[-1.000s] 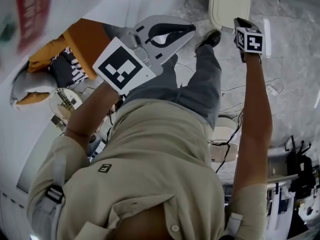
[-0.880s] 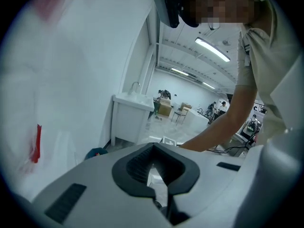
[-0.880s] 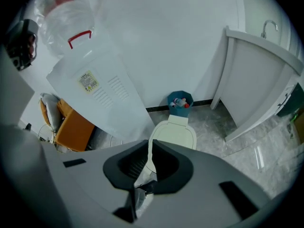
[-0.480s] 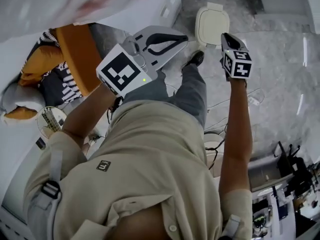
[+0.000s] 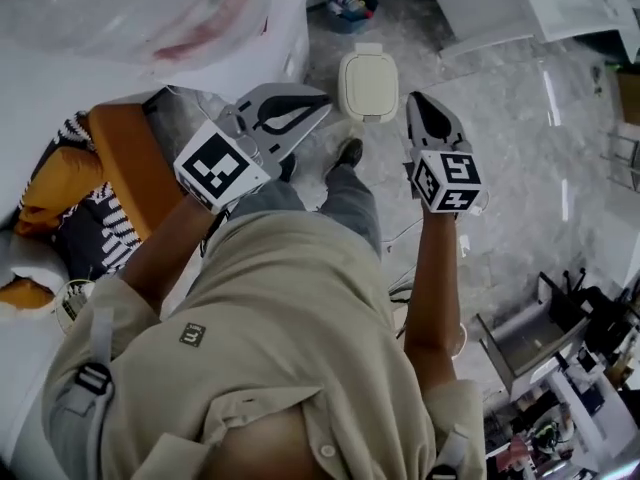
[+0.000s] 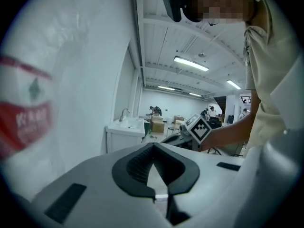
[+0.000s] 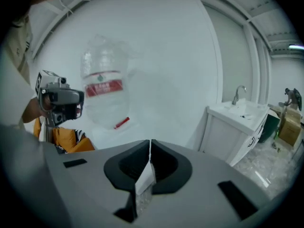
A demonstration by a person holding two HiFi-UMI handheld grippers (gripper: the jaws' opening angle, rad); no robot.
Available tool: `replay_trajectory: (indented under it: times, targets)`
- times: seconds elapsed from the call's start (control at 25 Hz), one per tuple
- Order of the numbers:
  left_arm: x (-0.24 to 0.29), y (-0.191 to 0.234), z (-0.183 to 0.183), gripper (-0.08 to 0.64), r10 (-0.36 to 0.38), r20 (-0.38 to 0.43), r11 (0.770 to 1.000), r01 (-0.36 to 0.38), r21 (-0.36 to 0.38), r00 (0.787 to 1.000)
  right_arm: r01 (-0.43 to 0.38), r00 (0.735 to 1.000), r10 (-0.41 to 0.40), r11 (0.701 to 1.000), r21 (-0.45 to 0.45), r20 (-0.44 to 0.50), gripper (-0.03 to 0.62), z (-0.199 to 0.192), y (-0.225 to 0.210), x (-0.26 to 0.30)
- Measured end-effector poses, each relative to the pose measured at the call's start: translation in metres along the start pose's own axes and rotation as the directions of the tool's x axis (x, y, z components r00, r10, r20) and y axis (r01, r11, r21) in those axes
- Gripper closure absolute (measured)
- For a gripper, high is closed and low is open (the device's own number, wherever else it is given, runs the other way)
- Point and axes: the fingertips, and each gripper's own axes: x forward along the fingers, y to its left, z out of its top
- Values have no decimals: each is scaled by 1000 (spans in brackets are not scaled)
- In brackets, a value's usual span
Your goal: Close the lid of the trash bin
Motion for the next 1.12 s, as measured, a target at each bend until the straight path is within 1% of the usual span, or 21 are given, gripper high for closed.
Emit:
replay_trajectory:
  times: [0.08,0.16,0.24,0.4,0.52,0.72,0.96,1.12]
  targets:
    - [-7,-8,7,545,-7,8,1000,7,-4,1000,35,997,-34,999,-4,64,565,21,6,-29]
    - [-13,-11,12,546,-14,20,999,13,30,1000,71,989,-70,998,-2,129,566,43,10,-58]
    - [-20,-12,16,545,-24,34,996,21,85,999,101,976,-100,995,3,194,568,65,17,-87]
    - [-32,-16,31,545,-52,50,991,46,123,997,144,946,-134,990,-12,295,569,101,41,-137]
    - [-38,-22,38,545,-82,60,985,72,155,995,172,921,-161,985,0,356,569,117,57,-167]
    - [-49,-37,42,546,-134,70,975,119,185,988,208,901,-186,978,-12,393,569,125,82,-194]
    - [-61,-62,36,545,-202,52,960,188,208,978,249,881,-231,969,10,413,569,121,105,-219]
    - [-65,-72,32,546,-233,41,950,219,221,972,275,872,-263,961,31,414,569,113,113,-232]
